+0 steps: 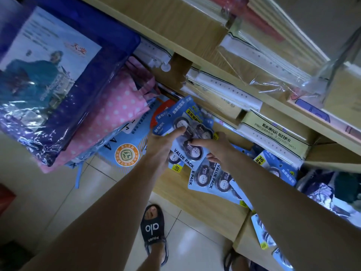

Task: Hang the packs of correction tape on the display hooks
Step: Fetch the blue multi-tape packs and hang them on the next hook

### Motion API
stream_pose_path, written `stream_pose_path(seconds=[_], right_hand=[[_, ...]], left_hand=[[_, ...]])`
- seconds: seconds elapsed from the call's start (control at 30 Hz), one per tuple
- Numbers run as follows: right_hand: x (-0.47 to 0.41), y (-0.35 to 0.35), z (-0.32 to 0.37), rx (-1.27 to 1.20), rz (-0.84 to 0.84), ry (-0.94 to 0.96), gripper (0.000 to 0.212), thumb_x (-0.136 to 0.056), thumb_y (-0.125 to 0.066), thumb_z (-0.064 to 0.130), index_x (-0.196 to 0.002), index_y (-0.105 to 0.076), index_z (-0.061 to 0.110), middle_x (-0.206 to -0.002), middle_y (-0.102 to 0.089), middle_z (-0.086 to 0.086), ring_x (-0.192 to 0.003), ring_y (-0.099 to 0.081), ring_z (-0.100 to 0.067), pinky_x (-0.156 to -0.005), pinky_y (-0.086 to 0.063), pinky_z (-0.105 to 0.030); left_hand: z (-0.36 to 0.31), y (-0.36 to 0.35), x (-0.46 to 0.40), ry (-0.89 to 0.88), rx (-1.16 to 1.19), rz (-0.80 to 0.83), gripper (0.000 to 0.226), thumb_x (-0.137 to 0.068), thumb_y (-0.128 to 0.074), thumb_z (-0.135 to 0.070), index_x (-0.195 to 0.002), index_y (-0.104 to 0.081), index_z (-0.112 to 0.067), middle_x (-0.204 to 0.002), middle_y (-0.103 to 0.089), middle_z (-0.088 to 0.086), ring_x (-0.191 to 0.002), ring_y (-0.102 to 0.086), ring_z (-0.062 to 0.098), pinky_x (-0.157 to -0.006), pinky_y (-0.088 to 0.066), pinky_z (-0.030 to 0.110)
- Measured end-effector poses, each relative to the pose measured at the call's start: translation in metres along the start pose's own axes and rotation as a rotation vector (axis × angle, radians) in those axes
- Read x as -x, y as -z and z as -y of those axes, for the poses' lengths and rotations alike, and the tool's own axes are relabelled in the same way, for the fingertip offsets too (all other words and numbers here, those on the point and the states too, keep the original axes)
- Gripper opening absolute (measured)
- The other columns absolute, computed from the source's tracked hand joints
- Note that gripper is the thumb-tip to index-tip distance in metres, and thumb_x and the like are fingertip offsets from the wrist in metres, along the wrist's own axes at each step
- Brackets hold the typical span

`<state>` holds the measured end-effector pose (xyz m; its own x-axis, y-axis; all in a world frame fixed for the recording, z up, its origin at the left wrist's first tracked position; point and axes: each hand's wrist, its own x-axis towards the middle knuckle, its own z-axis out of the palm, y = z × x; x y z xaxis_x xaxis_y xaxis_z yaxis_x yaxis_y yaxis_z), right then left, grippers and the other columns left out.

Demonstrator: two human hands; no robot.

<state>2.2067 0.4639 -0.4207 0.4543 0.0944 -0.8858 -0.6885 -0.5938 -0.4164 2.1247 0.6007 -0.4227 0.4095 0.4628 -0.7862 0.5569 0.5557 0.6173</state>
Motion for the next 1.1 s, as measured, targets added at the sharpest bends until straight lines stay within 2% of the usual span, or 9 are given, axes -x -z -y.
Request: stream_pose_path(seconds=[0.1,0.27,0.33,0.47,0.53,0.63,0.8,0.93,1.1], right_hand=[[0.005,0.005,-0.006,0.005,0.047,-0.005,0.107,-0.071,-0.093,0.046,-0.154,-0.029,0.023,-0.117,-0.060,-0.011,-0.107,-0.067,-0.028,-0.094,-0.061,-0.042],[0.032,0.006,-0.012,0.067,0.094,0.126,0.139,-0.034,-0.093,0.069,-0.154,-0.040,0.022,-0.147,-0.055,0.000,-0.112,-0.061,-0.017,-0.082,-0.056,-0.037],[0.043,0.011,-0.012,0.044,0.078,0.237,0.128,-0.036,-0.098,0.067,-0.146,-0.050,0.023,-0.142,-0.061,-0.001,-0.111,-0.067,-0.020,-0.083,-0.057,-0.038],[0.116,0.034,0.007,-0.065,0.126,0.405,0.065,-0.069,-0.098,0.013,-0.123,-0.062,0.019,-0.112,-0.079,0.004,-0.099,-0.078,-0.009,-0.079,-0.061,-0.028],[0.160,0.051,0.012,-0.141,0.123,0.465,0.060,-0.071,-0.094,0.002,-0.119,-0.061,0.018,-0.107,-0.080,0.005,-0.095,-0.078,-0.009,-0.076,-0.058,-0.025],[0.231,0.070,0.012,-0.257,0.123,0.533,0.065,-0.075,-0.093,0.009,-0.126,-0.056,0.027,-0.108,-0.074,0.031,-0.099,-0.071,0.005,-0.079,-0.056,-0.018],[0.340,0.109,-0.006,-0.357,-0.011,0.650,0.063,-0.080,-0.088,0.001,-0.134,-0.060,0.019,-0.106,-0.081,0.004,-0.092,-0.078,-0.015,-0.073,-0.061,-0.030],[0.433,0.145,-0.012,-0.509,-0.084,0.748,0.046,-0.083,-0.079,-0.010,-0.112,-0.067,0.024,-0.090,-0.082,0.011,-0.079,-0.077,-0.002,-0.063,-0.057,-0.017],[0.524,0.195,-0.013,-0.641,-0.284,0.908,0.041,-0.076,-0.086,0.014,-0.109,-0.069,0.032,-0.094,-0.082,0.009,-0.083,-0.077,-0.005,-0.068,-0.060,-0.026]], left_hand=[[-0.005,-0.001,0.005,-0.149,-0.033,0.015,0.041,-0.077,-0.087,-0.006,-0.113,-0.071,-0.019,-0.096,-0.076,-0.011,-0.077,-0.070,0.000,-0.068,-0.051,0.025],[-0.026,0.013,0.026,-0.342,-0.184,0.027,0.078,-0.048,-0.093,-0.028,-0.121,-0.069,-0.010,-0.109,-0.079,0.005,-0.100,-0.077,0.022,-0.089,-0.063,0.047],[-0.040,0.017,0.044,-0.384,-0.244,0.059,0.078,-0.050,-0.095,-0.025,-0.122,-0.067,-0.010,-0.107,-0.079,0.004,-0.098,-0.077,0.018,-0.085,-0.063,0.042],[-0.072,0.017,0.095,-0.471,-0.291,0.159,0.075,-0.057,-0.094,-0.002,-0.124,-0.062,-0.003,-0.105,-0.079,0.009,-0.091,-0.077,0.018,-0.078,-0.061,0.037],[-0.091,0.013,0.130,-0.532,-0.293,0.188,0.073,-0.055,-0.093,-0.008,-0.121,-0.060,-0.012,-0.100,-0.080,-0.001,-0.091,-0.077,0.015,-0.081,-0.062,0.037],[-0.118,0.007,0.193,-0.630,-0.304,0.208,0.075,-0.061,-0.095,0.000,-0.124,-0.055,-0.004,-0.102,-0.077,-0.002,-0.092,-0.076,0.010,-0.081,-0.061,0.033],[-0.150,-0.012,0.318,-0.728,-0.261,0.328,0.077,-0.058,-0.097,-0.020,-0.119,-0.050,-0.020,-0.104,-0.075,-0.012,-0.098,-0.075,0.010,-0.077,-0.061,0.028],[-0.180,-0.033,0.416,-0.826,-0.257,0.439,0.051,-0.080,-0.084,-0.025,-0.118,-0.050,-0.028,-0.104,-0.072,-0.024,-0.099,-0.070,-0.002,-0.080,-0.056,0.019],[-0.218,-0.068,0.516,-0.970,-0.337,0.567,0.040,-0.083,-0.073,-0.044,-0.117,-0.055,-0.033,-0.100,-0.072,-0.029,-0.092,-0.067,-0.012,-0.074,-0.050,0.008]])
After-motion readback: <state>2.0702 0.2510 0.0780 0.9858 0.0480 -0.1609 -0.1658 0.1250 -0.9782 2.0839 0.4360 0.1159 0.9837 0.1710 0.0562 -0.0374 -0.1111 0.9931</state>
